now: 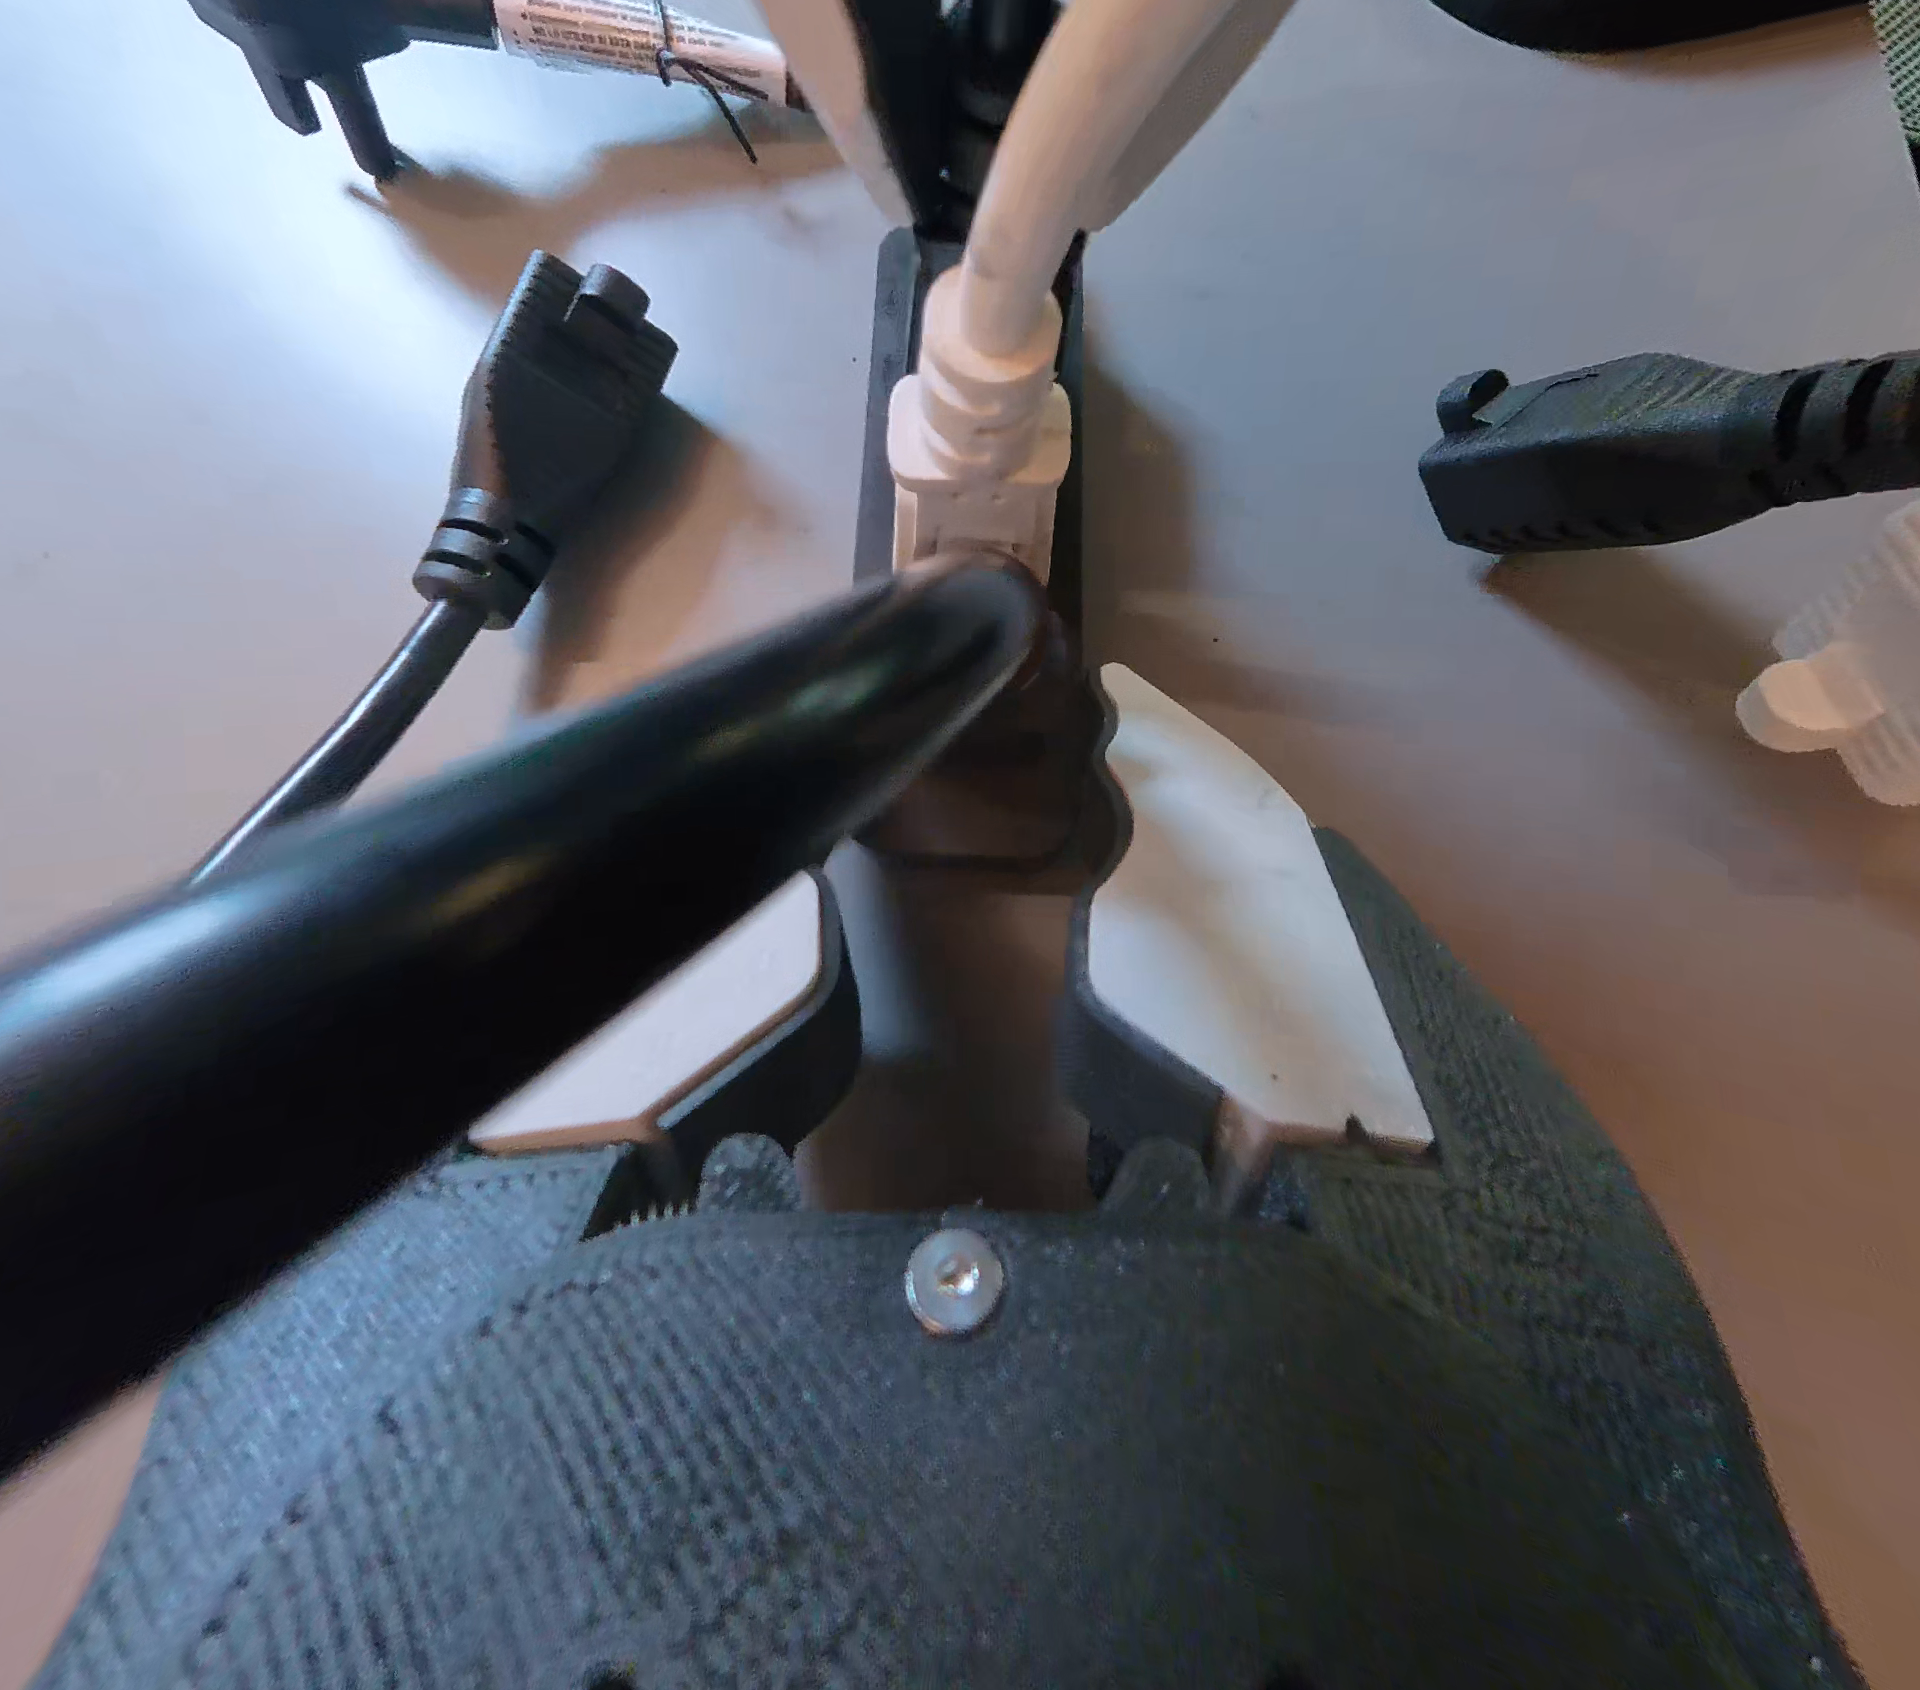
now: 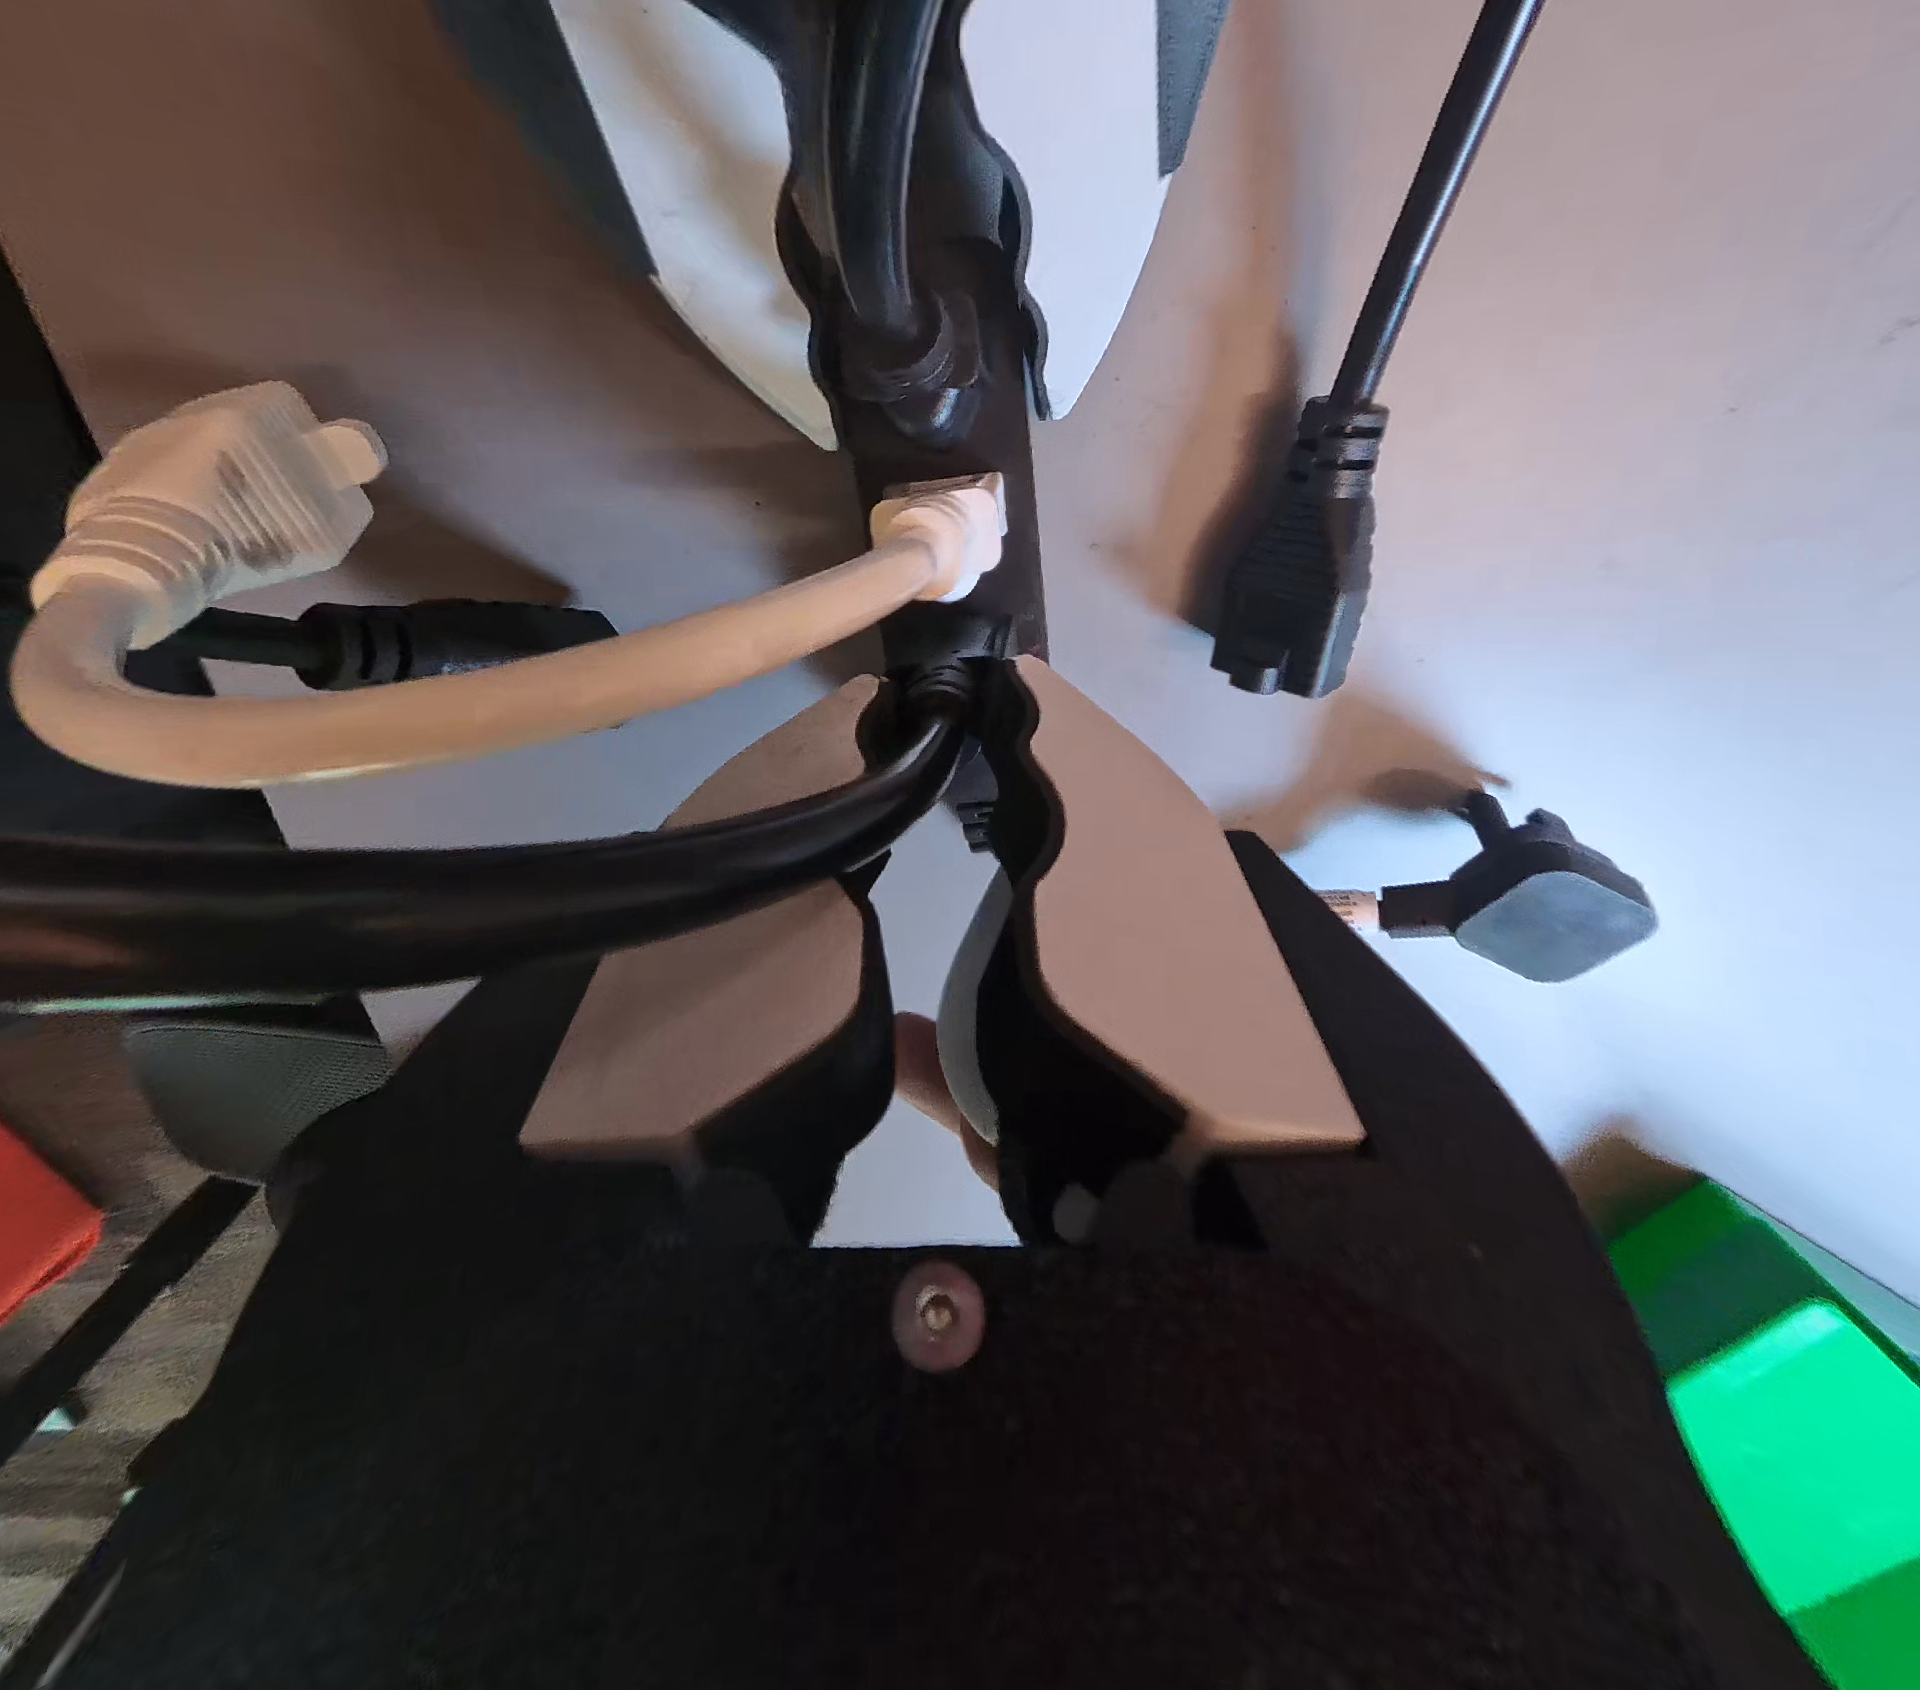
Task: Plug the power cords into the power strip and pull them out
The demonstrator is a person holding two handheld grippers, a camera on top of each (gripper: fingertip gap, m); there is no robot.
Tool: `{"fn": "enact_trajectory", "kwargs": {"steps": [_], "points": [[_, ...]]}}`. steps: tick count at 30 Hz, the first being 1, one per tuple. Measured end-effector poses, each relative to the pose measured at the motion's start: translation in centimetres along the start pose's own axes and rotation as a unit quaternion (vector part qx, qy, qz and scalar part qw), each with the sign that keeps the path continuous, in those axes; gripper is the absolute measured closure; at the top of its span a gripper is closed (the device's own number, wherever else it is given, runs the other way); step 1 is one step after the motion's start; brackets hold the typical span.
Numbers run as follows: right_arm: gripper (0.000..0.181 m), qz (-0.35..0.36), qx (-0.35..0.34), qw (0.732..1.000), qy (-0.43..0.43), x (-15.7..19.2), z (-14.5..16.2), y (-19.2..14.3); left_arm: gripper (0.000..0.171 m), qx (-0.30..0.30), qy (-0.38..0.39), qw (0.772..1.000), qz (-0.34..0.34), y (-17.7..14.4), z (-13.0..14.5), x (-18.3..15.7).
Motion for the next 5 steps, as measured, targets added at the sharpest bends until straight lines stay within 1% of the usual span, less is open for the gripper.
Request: {"fn": "enact_trajectory", "kwargs": {"steps": [3,5], "points": [[0.160,-0.019,-0.019,0.999,0.027,-0.77,0.25,0.09,0.125,-0.001,0.001,1.000,-0.004,-0.02,0.03,-0.12],[0.159,-0.005,-0.010,1.000,0.011,-0.21,-0.01,0.07,0.125,-0.004,0.000,1.000,-0.008,-0.04,0.11,-0.24]]}}
Point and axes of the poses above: each gripper's, where its closed fingertips meet, y out along the fingers, z out of its underside, x = y × z across the jaws, the point moved 10 cm from there along -y, back along the fingers, and after that the axes turned 14 degrees about -y, right-handed, at the moved point
